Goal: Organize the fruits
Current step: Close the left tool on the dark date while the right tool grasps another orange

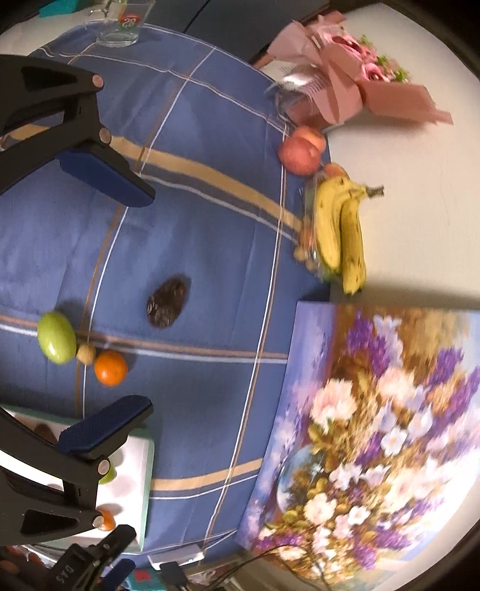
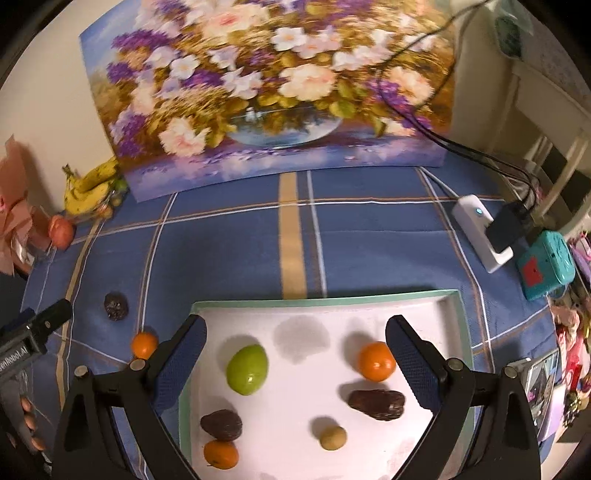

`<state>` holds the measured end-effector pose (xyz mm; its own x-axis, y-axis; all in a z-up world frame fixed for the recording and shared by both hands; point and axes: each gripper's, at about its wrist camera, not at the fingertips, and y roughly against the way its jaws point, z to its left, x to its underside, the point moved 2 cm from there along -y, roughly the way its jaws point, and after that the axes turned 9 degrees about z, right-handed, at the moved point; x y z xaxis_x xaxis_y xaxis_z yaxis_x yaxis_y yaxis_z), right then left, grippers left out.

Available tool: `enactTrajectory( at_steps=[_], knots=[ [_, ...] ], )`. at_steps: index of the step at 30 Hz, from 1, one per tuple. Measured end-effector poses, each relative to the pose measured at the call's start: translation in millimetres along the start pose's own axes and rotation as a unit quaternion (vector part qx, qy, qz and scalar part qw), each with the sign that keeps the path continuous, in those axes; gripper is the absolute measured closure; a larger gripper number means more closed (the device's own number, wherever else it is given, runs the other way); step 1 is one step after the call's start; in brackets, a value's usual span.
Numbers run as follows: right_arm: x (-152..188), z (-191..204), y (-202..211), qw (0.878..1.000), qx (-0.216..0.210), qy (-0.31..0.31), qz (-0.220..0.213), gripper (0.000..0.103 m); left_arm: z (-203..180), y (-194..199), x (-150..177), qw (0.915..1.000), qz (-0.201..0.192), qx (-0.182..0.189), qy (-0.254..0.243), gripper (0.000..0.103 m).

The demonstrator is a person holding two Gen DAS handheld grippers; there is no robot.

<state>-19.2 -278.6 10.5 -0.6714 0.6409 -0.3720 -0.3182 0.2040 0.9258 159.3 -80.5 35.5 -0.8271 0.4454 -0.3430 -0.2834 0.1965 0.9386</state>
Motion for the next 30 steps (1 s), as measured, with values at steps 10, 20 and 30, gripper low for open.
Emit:
enactTrajectory(
  at_steps=[10, 20, 30],
  knots=[
    [-0.8, 50.7, -9.1, 0.999, -0.017, 0.036, 0.010, 0.005, 50.1, 9.0, -7.1, 0.9991, -0.023, -0.024, 0.026, 0.000],
    [1.8, 101.4, -14.5, 0.996, -0.045, 0.072, 0.006, 0.005, 79.8, 15.0, -15.8, 0.9975, -0.046, -0.008, 0.054, 0.000],
    [2.6, 123.8, -23.3, 0.995, -0.060, 0.085, 0.001, 0.005, 83.1, -7.3, -19.7, 0.9968, -0.030, 0.043, 0.060, 0.000]
  ],
)
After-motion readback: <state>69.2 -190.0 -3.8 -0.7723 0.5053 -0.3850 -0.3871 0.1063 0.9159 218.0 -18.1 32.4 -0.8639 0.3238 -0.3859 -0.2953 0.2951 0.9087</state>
